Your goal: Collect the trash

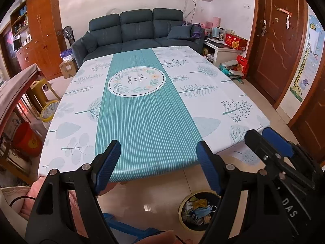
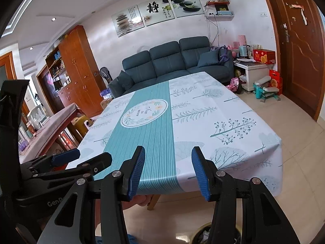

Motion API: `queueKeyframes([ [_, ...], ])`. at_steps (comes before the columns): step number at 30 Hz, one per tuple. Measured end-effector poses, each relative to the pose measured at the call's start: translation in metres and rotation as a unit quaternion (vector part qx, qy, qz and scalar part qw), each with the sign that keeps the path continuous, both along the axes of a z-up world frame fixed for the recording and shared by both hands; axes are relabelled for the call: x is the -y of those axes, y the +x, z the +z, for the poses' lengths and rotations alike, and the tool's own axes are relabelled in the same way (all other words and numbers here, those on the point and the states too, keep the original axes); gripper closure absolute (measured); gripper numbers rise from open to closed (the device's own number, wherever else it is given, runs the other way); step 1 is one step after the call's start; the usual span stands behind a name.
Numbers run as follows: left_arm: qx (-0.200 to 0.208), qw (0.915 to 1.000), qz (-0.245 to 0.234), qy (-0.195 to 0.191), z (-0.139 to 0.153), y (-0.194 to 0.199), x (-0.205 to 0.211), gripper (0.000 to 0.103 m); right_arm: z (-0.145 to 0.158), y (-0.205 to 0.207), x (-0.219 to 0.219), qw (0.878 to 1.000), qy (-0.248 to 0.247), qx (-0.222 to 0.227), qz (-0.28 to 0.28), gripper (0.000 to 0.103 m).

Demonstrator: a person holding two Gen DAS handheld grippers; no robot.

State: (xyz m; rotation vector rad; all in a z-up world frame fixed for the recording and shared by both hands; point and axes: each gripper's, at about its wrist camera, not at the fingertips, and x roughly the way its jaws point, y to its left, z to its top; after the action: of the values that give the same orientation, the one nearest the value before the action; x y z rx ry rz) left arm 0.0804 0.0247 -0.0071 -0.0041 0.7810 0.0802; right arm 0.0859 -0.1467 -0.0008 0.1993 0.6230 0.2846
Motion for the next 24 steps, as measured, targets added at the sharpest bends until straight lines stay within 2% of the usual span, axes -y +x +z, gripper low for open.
queueKeyframes([
  [24,-0.022,0.9997,-0.007,-0.01,-0.003,0.003,-0.003,0.029,-0.012,0.013,0.001,1.0,-0.006,-0.013,-0.003,0.054],
])
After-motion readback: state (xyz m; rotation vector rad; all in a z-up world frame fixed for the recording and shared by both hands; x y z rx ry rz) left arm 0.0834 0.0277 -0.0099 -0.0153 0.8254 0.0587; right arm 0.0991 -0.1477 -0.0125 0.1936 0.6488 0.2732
